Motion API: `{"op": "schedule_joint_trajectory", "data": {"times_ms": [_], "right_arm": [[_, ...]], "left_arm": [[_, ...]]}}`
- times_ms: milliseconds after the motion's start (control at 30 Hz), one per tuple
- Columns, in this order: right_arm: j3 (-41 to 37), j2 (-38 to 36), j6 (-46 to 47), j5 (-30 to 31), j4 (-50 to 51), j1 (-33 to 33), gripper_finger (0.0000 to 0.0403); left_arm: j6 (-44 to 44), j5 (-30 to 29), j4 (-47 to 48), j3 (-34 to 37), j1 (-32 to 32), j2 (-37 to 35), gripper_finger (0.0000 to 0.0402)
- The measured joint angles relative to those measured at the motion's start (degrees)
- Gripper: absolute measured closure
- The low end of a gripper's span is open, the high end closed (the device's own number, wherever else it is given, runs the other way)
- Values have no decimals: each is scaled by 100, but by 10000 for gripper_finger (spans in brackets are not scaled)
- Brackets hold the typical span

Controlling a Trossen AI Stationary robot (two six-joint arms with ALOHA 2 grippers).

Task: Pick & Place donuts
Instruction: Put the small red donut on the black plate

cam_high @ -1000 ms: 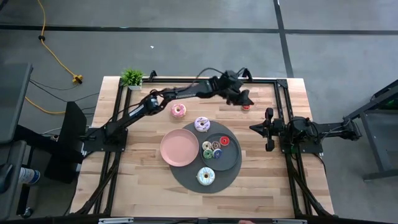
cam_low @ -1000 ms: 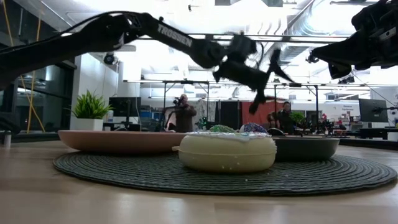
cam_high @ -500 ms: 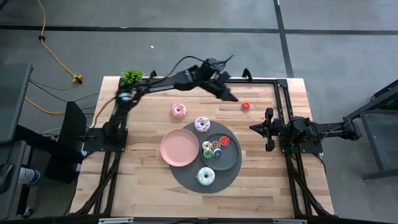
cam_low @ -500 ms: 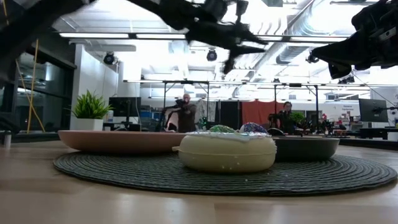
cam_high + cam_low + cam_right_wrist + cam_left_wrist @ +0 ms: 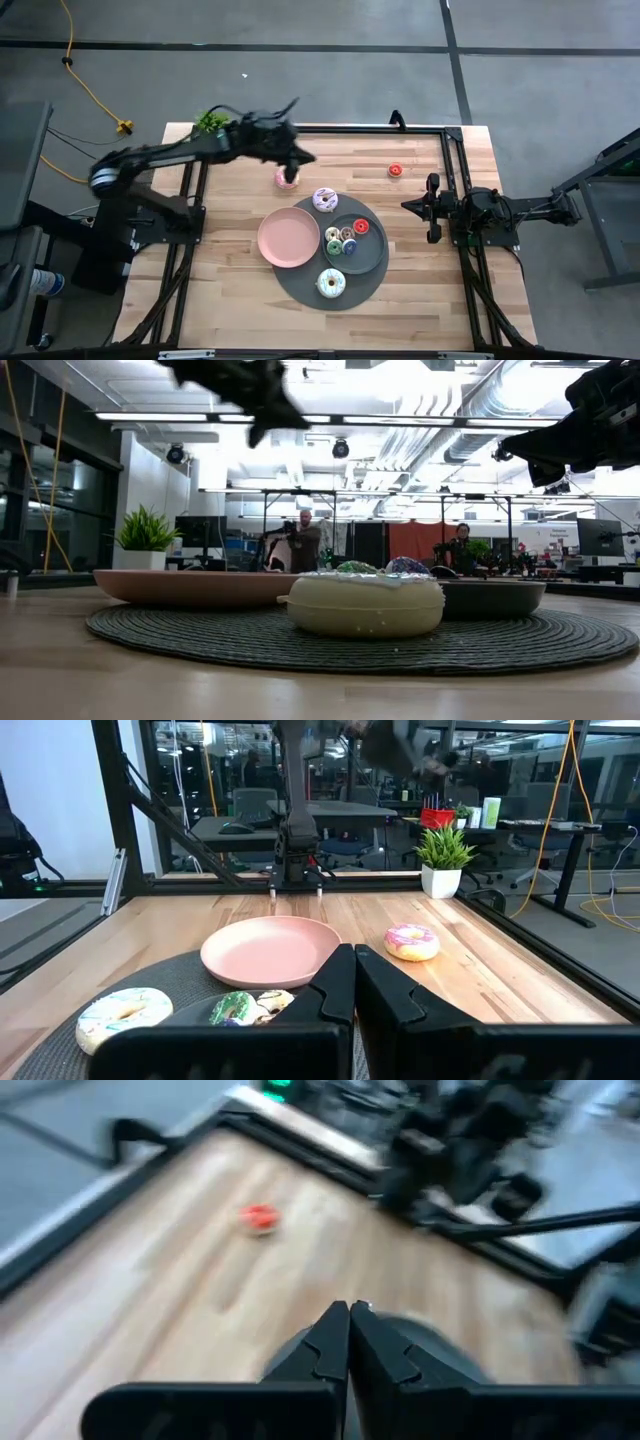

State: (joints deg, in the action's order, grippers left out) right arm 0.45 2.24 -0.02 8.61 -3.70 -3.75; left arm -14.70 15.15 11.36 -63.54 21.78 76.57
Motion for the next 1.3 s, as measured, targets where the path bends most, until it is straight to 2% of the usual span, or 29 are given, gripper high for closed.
{"op": "schedule_joint_trajectory", "data": {"times_ms": [133, 333, 433, 633, 767, 900, 1133, 1300], "right_arm": [[2, -1, -1, 0, 0, 0, 402], [2, -2, -1, 1, 0, -1, 402], [1, -2, -1, 0, 0, -2, 402], [1, -2, -1, 0, 0, 0, 402], [2, -2, -1, 2, 0, -2, 402], [0, -2, -1, 1, 0, -2, 402], [1, -2, -1, 2, 0, -1, 402], [2, -2, -1, 0, 0, -1, 402]], "left_arm": [[-186, -628, -520, 1368, -3, -1130, 401], [-816, -690, -2068, 3198, -71, -2482, 401], [-1055, -1124, -2682, 3851, -294, -2934, 401], [-1132, -2113, -2988, 4415, -938, -3597, 401], [-1133, -2470, -3189, 4793, -1334, -3902, 401], [-870, -2520, -3722, 5268, -1477, -4027, 401], [416, -2330, -4471, 5667, -1469, -4041, 401], [579, -2324, -5327, 5999, -1469, -4042, 401]]}}
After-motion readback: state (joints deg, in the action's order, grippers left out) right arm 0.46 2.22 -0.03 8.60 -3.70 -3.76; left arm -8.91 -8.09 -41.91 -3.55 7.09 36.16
